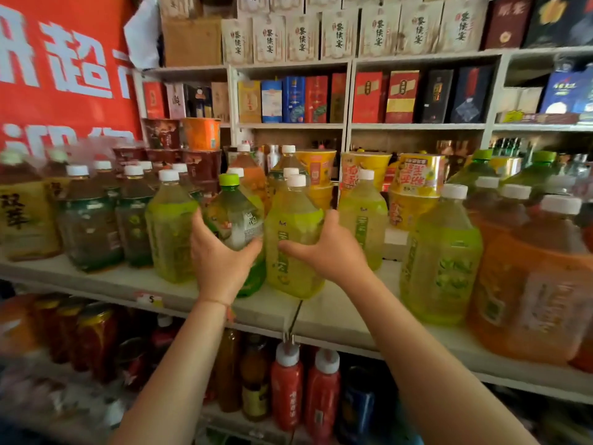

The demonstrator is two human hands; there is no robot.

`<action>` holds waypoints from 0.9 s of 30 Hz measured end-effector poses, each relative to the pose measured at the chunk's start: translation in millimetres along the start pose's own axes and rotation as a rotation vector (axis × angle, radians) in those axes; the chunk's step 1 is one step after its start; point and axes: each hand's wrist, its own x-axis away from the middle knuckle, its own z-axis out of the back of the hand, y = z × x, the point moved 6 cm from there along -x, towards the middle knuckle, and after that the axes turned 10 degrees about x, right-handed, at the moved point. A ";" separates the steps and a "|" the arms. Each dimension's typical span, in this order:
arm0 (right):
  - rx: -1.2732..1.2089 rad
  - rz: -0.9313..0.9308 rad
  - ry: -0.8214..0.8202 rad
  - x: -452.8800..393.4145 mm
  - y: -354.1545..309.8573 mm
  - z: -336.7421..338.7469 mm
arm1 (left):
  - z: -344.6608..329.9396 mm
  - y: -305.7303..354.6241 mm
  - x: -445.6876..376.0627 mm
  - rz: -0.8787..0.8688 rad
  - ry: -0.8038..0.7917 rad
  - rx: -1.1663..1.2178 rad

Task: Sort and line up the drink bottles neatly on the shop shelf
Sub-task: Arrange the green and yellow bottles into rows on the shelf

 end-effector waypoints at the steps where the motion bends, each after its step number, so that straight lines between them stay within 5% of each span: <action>1: 0.065 -0.001 -0.021 1.4 0.4 2.2 | 1.1 -4.9 -3.6 0.055 -0.028 0.038; 4: 0.142 0.014 -0.088 6.4 -0.2 7.3 | 7.1 -7.6 -3.7 0.063 -0.030 0.084; 9: -0.073 0.021 -0.160 9.8 -5.3 1.1 | 29.4 16.5 18.1 -0.043 0.057 0.307; 13: -0.153 0.068 -0.208 6.2 -17.9 -16.2 | 24.8 66.7 32.9 -0.214 -0.074 0.357; 17: 0.045 0.168 -0.232 5.3 -1.4 -16.2 | -7.2 84.0 51.3 -0.229 -0.212 0.417; 19: 0.032 0.135 -0.053 9.6 17.6 15.2 | -28.8 81.2 59.5 -0.217 -0.248 0.432; 24: 0.318 0.125 0.989 61.2 38.7 135.4 | -94.6 69.0 80.1 -0.171 -0.349 0.367; 27: 0.352 -0.049 0.831 59.9 62.0 139.0 | -129.1 57.7 85.2 -0.122 -0.366 0.330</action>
